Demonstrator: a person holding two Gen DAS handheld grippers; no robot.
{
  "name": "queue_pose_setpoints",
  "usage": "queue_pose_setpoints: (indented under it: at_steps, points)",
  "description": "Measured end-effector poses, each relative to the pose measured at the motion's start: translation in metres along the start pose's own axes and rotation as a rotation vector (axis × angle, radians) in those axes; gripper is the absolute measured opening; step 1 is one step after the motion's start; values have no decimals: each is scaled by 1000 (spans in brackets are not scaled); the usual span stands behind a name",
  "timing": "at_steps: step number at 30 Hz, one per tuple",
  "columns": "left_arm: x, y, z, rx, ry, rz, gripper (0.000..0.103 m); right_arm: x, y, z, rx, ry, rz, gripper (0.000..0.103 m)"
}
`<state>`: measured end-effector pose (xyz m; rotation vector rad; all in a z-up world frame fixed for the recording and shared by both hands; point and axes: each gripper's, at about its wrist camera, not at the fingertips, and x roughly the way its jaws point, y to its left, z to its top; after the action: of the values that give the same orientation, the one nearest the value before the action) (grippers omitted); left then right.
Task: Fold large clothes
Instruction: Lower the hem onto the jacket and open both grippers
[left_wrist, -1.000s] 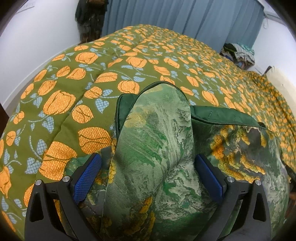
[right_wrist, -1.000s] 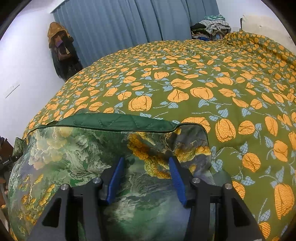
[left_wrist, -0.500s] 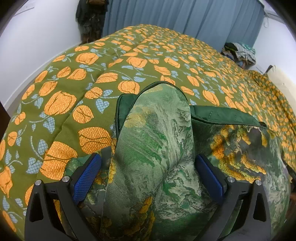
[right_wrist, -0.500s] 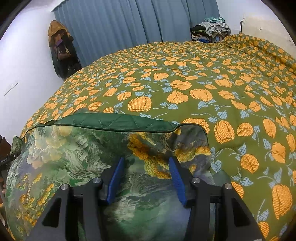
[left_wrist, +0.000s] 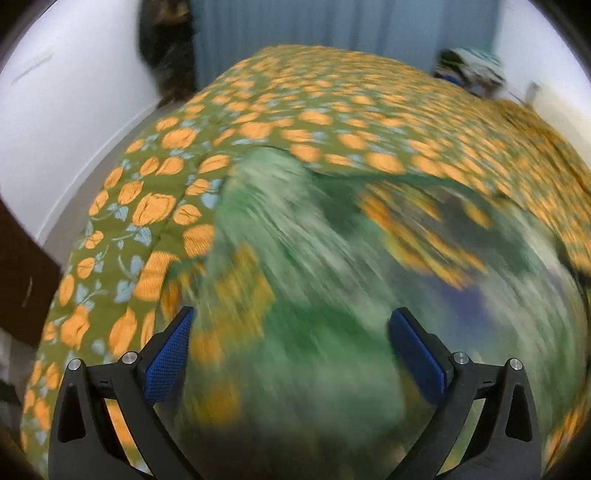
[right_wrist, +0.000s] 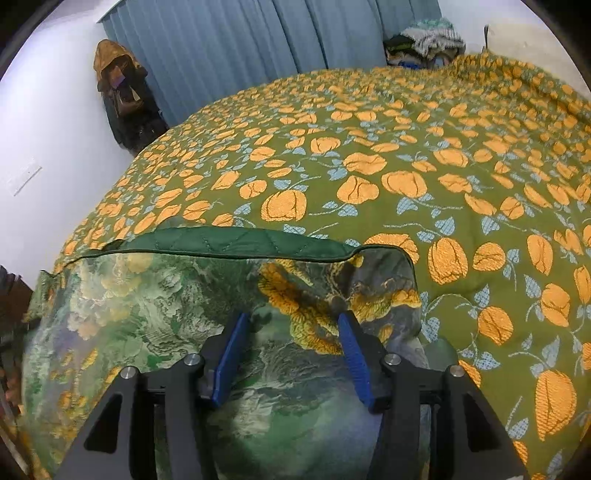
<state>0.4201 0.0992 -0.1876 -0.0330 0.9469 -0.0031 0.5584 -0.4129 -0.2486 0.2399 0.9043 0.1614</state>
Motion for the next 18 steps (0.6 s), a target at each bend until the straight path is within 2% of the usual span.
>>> queue_pose_setpoints:
  at_steps: [2, 4, 5, 6, 7, 11, 18]
  points:
    - [-29, -12, -26, 48, -24, 16, 102, -8, 2, 3, 0, 16, -14, 54]
    - [-49, -17, -49, 34, -18, -25, 102, -28, 10, 3, -26, -13, -62, 55]
    - [-58, -18, -62, 11, -10, -48, 102, -44, 17, 0, -45, -51, -82, 66]
    - [-64, -18, -71, -6, -7, -60, 102, -58, 23, -4, -55, -75, -91, 70]
    - [-71, -20, -83, -23, -15, -71, 102, -69, 28, -10, -62, -91, -98, 82]
    - [-92, -31, -122, -42, -111, -48, 102, -120, 48, -54, -109, -136, -88, 83]
    - [-89, -57, -137, 73, -53, -21, 102, -165, 56, -136, -130, -136, -92, 83]
